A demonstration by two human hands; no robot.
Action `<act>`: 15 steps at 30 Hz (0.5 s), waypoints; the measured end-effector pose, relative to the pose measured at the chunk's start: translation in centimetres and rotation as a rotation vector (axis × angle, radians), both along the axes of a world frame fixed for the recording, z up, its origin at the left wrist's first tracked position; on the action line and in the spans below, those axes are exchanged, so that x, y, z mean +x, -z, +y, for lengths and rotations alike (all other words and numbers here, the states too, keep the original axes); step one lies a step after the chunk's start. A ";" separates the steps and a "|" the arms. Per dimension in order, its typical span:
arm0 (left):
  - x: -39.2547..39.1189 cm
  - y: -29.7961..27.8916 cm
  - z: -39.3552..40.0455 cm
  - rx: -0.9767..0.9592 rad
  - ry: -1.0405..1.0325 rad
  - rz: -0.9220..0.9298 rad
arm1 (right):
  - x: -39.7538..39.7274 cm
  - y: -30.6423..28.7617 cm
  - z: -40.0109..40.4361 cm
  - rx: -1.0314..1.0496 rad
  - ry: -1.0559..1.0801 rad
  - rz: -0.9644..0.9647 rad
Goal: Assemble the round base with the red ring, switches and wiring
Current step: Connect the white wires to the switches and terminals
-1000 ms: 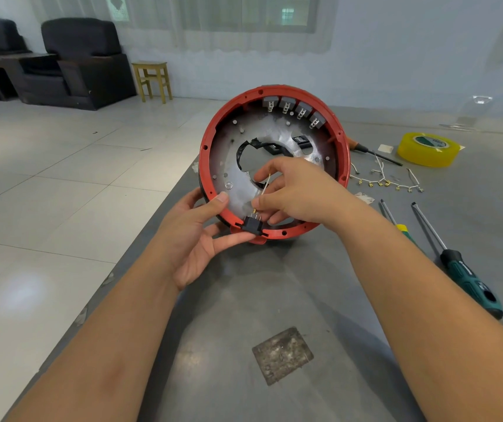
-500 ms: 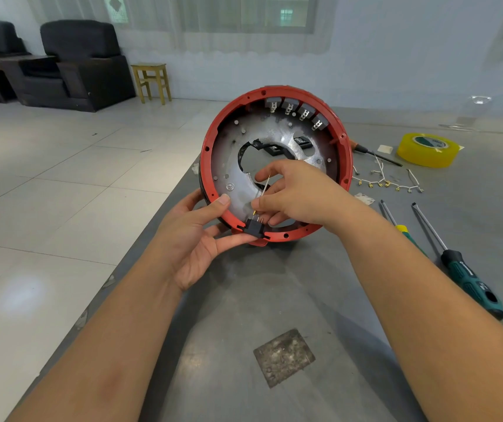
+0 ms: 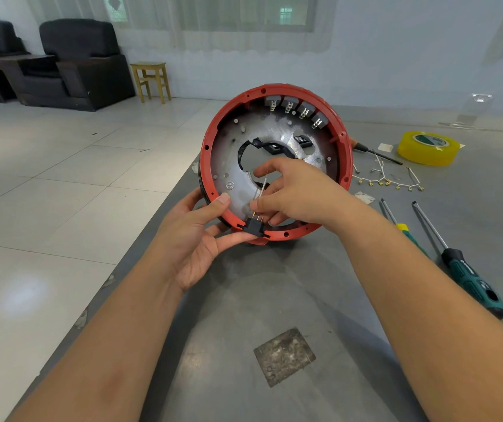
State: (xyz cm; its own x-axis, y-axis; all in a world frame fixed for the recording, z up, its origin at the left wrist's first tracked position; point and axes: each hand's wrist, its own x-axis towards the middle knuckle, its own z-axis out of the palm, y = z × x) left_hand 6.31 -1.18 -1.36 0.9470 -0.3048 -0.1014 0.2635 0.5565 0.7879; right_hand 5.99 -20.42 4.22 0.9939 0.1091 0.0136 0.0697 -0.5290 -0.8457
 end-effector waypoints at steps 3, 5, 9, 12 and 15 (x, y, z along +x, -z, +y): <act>-0.1 0.0 -0.1 0.007 0.001 -0.012 | 0.1 0.1 0.1 -0.014 0.000 -0.008; -0.1 0.0 -0.1 0.008 -0.002 -0.013 | 0.1 0.2 0.1 -0.027 0.002 -0.017; -0.2 0.1 -0.2 0.008 -0.013 -0.007 | 0.3 0.4 0.1 -0.044 0.004 -0.033; -0.2 0.2 -0.2 0.003 -0.017 -0.005 | 0.5 0.6 0.1 -0.081 0.011 -0.053; -0.1 0.4 -0.2 0.000 -0.017 -0.003 | 0.4 0.5 0.2 -0.140 0.001 -0.073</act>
